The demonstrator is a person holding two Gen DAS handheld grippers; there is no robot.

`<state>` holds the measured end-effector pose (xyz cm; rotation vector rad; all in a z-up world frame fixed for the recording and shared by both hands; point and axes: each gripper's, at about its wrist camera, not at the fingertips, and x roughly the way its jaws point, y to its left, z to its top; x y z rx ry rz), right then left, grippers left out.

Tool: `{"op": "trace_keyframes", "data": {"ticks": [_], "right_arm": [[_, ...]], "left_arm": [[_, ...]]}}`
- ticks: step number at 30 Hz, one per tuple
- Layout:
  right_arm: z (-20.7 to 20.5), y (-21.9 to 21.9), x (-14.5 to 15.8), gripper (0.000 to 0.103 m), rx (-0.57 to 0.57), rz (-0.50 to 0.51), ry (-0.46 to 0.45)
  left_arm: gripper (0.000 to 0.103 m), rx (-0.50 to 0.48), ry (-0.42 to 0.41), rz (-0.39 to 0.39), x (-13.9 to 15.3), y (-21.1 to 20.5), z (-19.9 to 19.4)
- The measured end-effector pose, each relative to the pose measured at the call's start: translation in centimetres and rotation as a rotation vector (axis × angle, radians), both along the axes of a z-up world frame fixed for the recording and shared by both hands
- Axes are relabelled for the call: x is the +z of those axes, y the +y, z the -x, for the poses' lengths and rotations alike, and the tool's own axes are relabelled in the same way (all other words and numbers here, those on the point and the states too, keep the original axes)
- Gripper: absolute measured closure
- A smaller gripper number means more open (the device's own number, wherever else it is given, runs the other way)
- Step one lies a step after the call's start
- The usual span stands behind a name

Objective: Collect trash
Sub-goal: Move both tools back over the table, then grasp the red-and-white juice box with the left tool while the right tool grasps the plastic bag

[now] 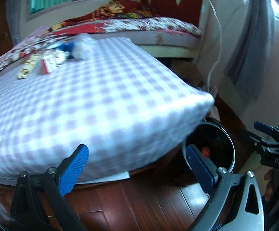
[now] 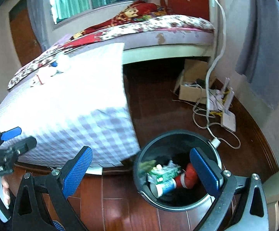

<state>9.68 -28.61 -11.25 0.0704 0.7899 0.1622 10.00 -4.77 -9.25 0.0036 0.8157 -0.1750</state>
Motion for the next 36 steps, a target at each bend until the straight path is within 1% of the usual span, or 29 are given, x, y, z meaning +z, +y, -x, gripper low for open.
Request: {"op": "trace_keyframes", "data": {"ticks": [3,5,7,10,13,16,18,19,21,23,24,25,26,28,29,30,34,36], "right_arm": [[-0.9,1.8,1.3,0.001,0.04,0.01,-0.019],[-1.8,2.9,2.3,0.001,0.061,0.014,-0.031],[-3.3,4.1,3.5,0.001,0.083,0.005,-0.035],[-6.3,6.8,5.2,0.001,0.118,-0.013,-0.063],[-9.6,10.1,5.6,0.001,0.168,-0.002,-0.068],[-13.4,14.1,5.1,0.001,0.234,0.038,-0.052],[-15.9,16.6,4.5,0.001,0.264,0.091,-0.03],[-17.1,17.6,4.2,0.001,0.268,0.101,-0.015],[-19.7,19.2,3.7,0.001,0.289,0.084,0.003],[-22.0,20.9,3.3,0.001,0.309,0.103,0.003],[-22.7,21.4,3.2,0.003,0.319,0.103,0.004],[-23.6,22.1,3.0,0.008,0.334,0.101,0.008],[-24.4,22.8,2.8,0.01,0.347,0.102,0.015],[-25.9,23.7,2.6,0.012,0.364,0.105,0.027],[-26.6,24.3,2.4,0.012,0.377,0.104,0.031],[-27.0,24.9,2.3,0.012,0.388,0.106,0.036],[-27.9,26.2,2.0,0.012,0.417,0.115,0.035],[-28.3,26.6,2.1,0.012,0.425,0.105,0.031]], "left_arm": [[0.002,0.051,-0.025,-0.009,1.1,2.2,-0.6],[0.002,0.102,-0.044,-0.023,2.0,4.2,-1.4],[0.002,0.148,-0.054,-0.033,2.6,5.9,-2.2],[0.002,0.203,-0.065,-0.047,3.2,8.3,-4.1],[0.002,0.259,-0.078,-0.063,3.3,10.9,-7.0],[0.006,0.316,-0.083,-0.068,2.9,13.1,-10.3],[0.018,0.327,-0.065,-0.025,2.3,14.7,-12.7],[0.021,0.331,-0.055,-0.014,2.0,15.2,-13.7],[0.023,0.334,-0.047,0.001,1.4,15.9,-15.5],[0.027,0.325,-0.04,0.016,0.9,16.2,-17.5],[0.028,0.322,-0.04,0.02,0.7,16.3,-18.5],[0.028,0.313,-0.043,0.03,0.7,16.4,-19.2],[0.028,0.303,-0.046,0.037,0.6,16.4,-19.8],[0.029,0.294,-0.031,0.038,0.2,16.5,-21.3],[0.032,0.289,-0.021,0.04,0.1,16.7,-21.7],[0.037,0.289,-0.012,0.034,-0.1,16.9,-22.1],[0.038,0.297,-0.016,-0.001,0.0,18.0,-22.3],[0.038,0.305,-0.02,-0.005,0.0,18.8,-22.1]]}}
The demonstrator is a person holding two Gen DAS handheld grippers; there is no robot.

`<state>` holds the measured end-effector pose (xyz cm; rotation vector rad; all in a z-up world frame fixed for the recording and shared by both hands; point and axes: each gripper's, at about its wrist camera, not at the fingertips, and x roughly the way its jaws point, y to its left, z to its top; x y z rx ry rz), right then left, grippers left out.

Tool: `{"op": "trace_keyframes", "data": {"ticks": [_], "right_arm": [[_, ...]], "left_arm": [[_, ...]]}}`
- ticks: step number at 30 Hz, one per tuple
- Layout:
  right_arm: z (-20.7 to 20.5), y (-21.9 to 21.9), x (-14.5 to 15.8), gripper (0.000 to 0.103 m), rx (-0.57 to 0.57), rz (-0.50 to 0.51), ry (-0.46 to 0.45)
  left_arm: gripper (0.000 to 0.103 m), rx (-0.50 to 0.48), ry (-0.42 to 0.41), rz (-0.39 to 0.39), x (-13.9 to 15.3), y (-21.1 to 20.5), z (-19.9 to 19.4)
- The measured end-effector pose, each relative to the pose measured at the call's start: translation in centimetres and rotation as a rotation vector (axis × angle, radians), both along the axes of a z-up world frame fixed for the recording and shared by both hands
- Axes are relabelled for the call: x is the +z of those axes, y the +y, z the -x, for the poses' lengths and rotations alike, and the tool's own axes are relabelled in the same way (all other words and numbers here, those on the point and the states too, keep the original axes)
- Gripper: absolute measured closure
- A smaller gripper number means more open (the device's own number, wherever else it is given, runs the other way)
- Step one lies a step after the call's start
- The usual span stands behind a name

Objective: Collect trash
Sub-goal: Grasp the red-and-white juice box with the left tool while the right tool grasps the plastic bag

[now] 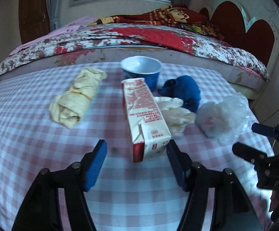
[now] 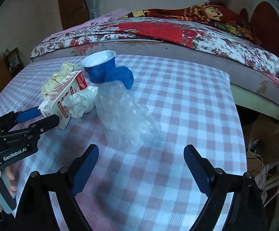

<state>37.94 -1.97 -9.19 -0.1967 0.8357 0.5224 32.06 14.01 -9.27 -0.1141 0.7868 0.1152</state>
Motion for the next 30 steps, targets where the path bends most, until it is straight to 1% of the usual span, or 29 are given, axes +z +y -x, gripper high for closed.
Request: {"op": "trace_keyframes", "data": {"ticks": [3,4,7,9,11,12,13,16,18,22,24,30], "right_arm": [[-0.8,0.6,0.0,0.012,0.004,-0.005,0.003],[-1.2,0.9,0.0,0.016,0.005,-0.003,0.003],[-2.2,1.9,-0.2,0.021,0.017,-0.003,0.025],[-3.0,2.5,-0.5,0.024,0.021,-0.01,0.05],[-3.4,2.9,-0.8,0.033,0.022,-0.008,0.065],[-3.6,3.1,-1.0,0.044,0.023,-0.009,0.073],[-3.7,3.3,-1.1,0.058,0.026,-0.009,0.081],[-3.2,3.4,-1.0,0.068,0.043,-0.024,0.088],[-2.5,2.9,-0.7,0.069,0.052,-0.041,0.076],[-1.0,1.6,0.2,0.069,0.04,-0.072,0.056],[-0.1,0.5,0.7,0.069,0.023,-0.092,0.052],[2.2,-3.1,1.9,0.069,-0.032,-0.13,0.045]], "left_arm": [[0.038,0.005,0.008,-0.009,-0.2,0.3,-0.5],[0.038,0.008,0.008,-0.006,-0.3,0.5,-0.9],[0.038,0.016,0.006,0.014,-0.3,0.5,-1.6],[0.041,0.012,0.014,0.021,-0.3,0.6,-2.3],[0.048,0.004,0.029,0.021,-0.5,0.5,-2.9],[0.059,0.001,0.038,0.028,-0.7,0.6,-3.1],[0.064,0.002,0.045,0.035,-0.8,0.9,-3.3],[0.065,0.025,0.029,0.034,-0.5,1.5,-2.6],[0.065,0.025,0.025,0.042,-0.4,2.0,-2.0],[0.065,0.01,0.002,0.015,0.6,1.6,-0.1],[0.065,-0.005,-0.016,-0.001,1.4,0.7,1.2],[0.065,-0.047,-0.043,-0.005,2.7,-1.5,3.5]]}}
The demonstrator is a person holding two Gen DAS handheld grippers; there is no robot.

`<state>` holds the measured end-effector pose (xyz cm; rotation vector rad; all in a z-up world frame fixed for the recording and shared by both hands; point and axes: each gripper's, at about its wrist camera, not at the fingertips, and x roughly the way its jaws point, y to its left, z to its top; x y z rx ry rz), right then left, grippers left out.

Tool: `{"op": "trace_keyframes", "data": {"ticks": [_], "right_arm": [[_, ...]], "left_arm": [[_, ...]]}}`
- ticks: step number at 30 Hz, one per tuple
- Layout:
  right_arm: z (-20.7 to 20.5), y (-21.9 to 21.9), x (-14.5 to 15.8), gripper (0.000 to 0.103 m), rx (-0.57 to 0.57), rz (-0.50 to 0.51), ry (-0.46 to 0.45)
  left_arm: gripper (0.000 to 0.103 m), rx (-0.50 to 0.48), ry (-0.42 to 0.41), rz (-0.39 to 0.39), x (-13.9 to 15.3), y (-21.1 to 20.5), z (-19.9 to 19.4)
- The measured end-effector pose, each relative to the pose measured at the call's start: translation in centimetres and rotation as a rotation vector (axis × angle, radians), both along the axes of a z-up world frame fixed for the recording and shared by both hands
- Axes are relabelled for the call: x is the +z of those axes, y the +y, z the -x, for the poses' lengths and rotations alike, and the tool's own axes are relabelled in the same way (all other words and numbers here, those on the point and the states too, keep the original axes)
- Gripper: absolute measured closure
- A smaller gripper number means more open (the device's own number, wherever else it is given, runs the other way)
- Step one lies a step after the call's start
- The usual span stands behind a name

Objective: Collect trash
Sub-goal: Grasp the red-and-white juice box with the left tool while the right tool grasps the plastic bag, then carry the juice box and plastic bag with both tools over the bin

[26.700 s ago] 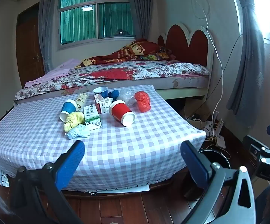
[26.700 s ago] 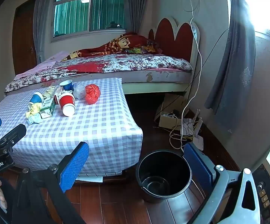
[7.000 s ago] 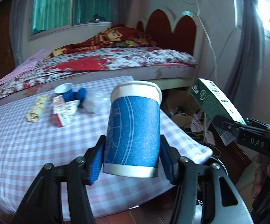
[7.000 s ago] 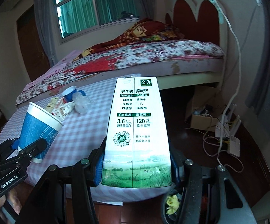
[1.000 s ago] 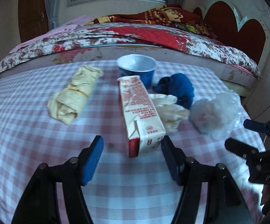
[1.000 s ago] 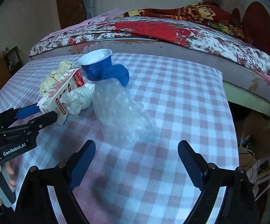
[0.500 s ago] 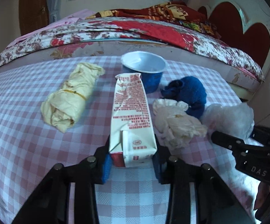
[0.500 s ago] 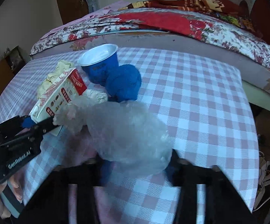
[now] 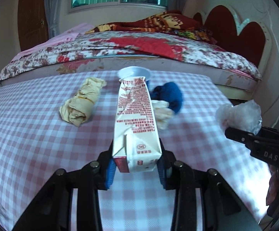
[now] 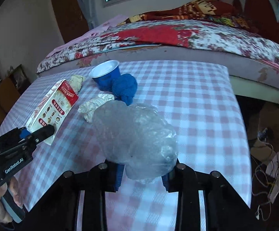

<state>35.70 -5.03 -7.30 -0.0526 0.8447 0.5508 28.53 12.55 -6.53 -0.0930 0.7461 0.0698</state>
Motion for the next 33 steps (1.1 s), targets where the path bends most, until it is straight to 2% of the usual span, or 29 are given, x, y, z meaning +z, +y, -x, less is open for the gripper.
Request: {"op": "trace_keyframes", "data": {"ticks": [24,33], "right_arm": [[14.8,-15.3,4.8,0.069,-0.199,-0.071,-0.089],[20.2,-21.0,5.1,0.069,-0.289,-0.094,-0.121]], "left_arm": [[0.065,-0.212,-0.062,-0.007,3.0,-11.9,11.5],[0.065,-0.297,-0.091,-0.014,4.0,-16.2,14.3]]}}
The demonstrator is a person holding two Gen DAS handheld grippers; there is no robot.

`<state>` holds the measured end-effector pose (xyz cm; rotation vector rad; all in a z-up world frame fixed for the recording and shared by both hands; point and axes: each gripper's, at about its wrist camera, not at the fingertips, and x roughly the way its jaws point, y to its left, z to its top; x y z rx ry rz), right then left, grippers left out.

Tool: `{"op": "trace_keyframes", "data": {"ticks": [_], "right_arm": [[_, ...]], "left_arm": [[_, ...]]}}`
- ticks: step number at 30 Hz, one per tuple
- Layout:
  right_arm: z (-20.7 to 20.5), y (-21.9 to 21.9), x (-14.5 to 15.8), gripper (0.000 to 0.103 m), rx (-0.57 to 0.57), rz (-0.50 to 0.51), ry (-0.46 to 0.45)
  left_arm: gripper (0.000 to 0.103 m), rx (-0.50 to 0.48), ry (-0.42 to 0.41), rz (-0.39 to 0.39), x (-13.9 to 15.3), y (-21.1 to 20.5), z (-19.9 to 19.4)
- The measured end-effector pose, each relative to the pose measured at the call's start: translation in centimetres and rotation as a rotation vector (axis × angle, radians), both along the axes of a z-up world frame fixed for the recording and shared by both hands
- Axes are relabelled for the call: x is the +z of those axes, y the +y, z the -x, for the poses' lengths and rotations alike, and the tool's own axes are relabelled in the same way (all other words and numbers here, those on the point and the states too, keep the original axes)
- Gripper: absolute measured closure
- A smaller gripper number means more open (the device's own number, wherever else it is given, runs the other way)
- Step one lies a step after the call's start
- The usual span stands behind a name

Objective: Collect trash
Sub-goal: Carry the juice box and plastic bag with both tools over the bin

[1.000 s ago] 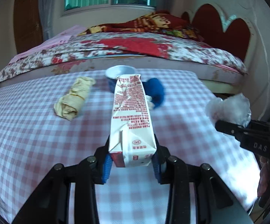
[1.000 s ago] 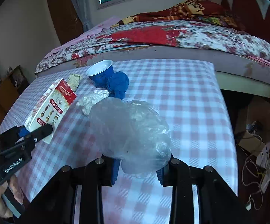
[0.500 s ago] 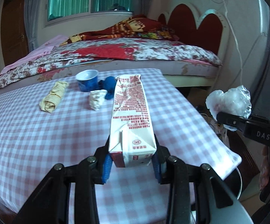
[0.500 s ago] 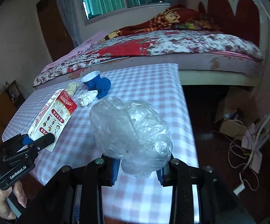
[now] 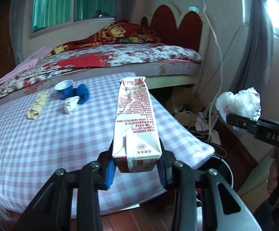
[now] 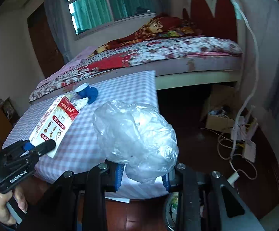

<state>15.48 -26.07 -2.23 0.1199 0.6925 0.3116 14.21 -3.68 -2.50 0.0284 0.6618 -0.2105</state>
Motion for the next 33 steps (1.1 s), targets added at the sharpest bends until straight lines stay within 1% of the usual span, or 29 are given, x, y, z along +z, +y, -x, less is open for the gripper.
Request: {"op": "trace_keyframes", "data": {"ticks": [5,17,22,28,33], "right_arm": [[1.7,-3.6,-1.0,0.069,-0.059,-0.001,0.008],[6.7,-11.0,-3.4,0.069,-0.193,-0.02,0.041],[8.0,-13.1,-5.1,0.069,-0.228,-0.027,0.064],[9.5,-14.6,-7.9,0.069,-0.256,-0.029,0.098],[9.5,-15.6,-9.5,0.069,-0.261,-0.023,0.132]], "left_arm": [[0.065,-0.061,-0.004,-0.012,-0.7,-3.1,1.2],[0.065,-0.218,0.054,-0.019,-3.3,-9.9,4.3],[0.065,-0.27,0.068,-0.032,-4.1,-12.4,5.3],[0.065,-0.328,0.106,-0.047,-5.9,-15.0,6.0],[0.065,-0.362,0.136,-0.061,-7.2,-16.6,6.3]]}}
